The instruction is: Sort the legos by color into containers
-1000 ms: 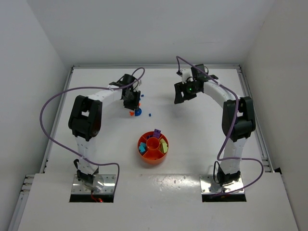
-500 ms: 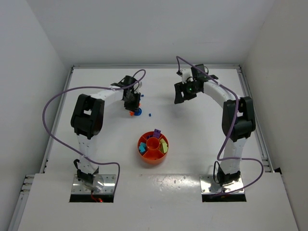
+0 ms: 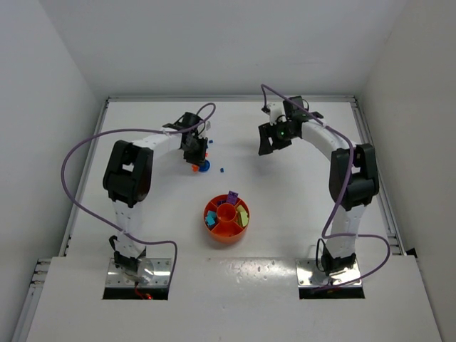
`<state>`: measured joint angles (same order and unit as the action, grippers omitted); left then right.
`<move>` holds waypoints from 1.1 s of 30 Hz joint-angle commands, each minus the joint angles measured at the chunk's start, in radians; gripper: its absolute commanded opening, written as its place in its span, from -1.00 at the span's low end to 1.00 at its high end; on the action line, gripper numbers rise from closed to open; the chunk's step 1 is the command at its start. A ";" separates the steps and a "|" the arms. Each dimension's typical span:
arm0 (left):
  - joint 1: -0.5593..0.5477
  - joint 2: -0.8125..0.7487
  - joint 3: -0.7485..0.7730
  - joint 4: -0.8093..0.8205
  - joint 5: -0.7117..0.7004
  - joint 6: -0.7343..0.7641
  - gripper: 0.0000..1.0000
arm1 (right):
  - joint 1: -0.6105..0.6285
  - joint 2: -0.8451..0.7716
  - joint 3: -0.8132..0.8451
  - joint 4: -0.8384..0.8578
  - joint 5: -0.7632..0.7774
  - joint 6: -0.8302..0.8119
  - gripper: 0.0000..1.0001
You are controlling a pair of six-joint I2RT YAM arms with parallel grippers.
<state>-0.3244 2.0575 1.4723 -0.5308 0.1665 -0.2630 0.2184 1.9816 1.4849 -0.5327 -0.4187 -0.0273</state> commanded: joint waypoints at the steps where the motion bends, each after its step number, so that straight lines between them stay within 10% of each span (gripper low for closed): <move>1: 0.008 -0.120 -0.036 0.037 0.044 0.015 -0.83 | -0.002 -0.082 -0.006 0.016 0.006 -0.014 0.28; 11: -0.067 -0.558 -0.283 0.127 -0.010 0.128 -0.85 | -0.002 -0.177 -0.093 0.025 0.006 -0.014 0.28; 25: -0.461 -1.040 -0.579 0.055 -0.205 0.398 -0.88 | -0.002 -0.299 -0.192 0.034 0.006 -0.014 0.28; 33: -0.616 -1.073 -0.589 -0.008 -0.194 0.444 -0.88 | -0.002 -0.354 -0.222 0.043 0.006 -0.023 0.28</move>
<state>-0.8864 0.9939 0.8921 -0.5205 -0.0261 0.1383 0.2184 1.6772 1.2709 -0.5232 -0.4164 -0.0341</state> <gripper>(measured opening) 0.266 0.643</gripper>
